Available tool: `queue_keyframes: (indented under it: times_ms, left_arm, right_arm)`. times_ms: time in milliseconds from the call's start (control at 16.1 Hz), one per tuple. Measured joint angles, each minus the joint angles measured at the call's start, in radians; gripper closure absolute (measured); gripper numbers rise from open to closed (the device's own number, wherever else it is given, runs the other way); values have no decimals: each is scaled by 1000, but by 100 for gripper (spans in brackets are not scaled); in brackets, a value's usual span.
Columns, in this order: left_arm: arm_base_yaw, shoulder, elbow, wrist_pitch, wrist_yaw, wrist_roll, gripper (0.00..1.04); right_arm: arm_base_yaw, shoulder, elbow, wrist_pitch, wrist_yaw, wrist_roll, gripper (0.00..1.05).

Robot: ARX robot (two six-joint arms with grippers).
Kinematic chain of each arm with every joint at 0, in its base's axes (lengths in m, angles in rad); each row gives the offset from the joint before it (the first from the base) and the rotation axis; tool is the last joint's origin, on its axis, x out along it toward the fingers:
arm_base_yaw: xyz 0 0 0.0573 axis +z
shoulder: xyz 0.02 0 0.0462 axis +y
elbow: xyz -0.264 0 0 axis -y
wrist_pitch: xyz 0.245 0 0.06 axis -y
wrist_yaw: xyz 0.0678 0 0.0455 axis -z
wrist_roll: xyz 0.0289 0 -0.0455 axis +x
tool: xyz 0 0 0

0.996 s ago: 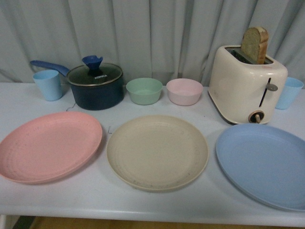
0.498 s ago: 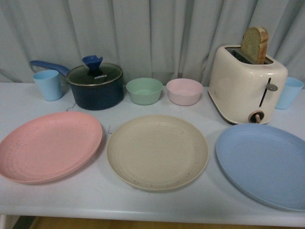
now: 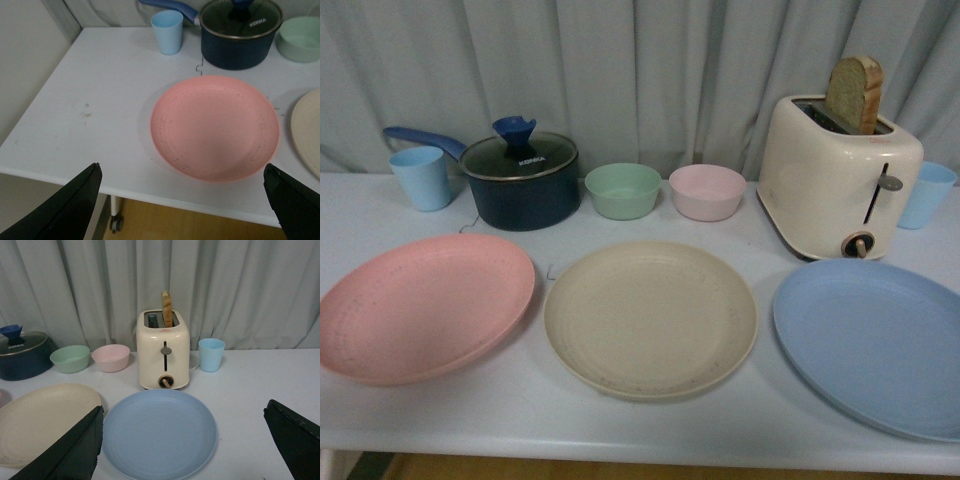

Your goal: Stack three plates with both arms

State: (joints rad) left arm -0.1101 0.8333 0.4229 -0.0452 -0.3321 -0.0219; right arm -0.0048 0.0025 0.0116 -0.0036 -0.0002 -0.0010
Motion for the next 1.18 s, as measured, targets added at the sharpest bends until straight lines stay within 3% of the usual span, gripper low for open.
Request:
queue_keyframes:
  times_ms: [125, 374, 747, 996, 1183]
  left_arm:
    - [51, 268, 129, 20, 90, 11, 7]
    - [131, 676, 344, 85, 182, 59, 7]
    - [285, 1003, 558, 33, 421, 109, 7]
    - [348, 1178, 702, -19, 496, 204, 7]
    - [363, 1275, 766, -13, 498, 243, 7]
  right_arm:
    - [0, 0, 0, 0, 0, 0, 6]
    - [0, 0, 0, 0, 0, 0, 6]
    - [0, 0, 0, 0, 0, 0, 6]
    - [0, 0, 0, 0, 0, 0, 6]
    - [0, 0, 0, 0, 0, 0, 6]
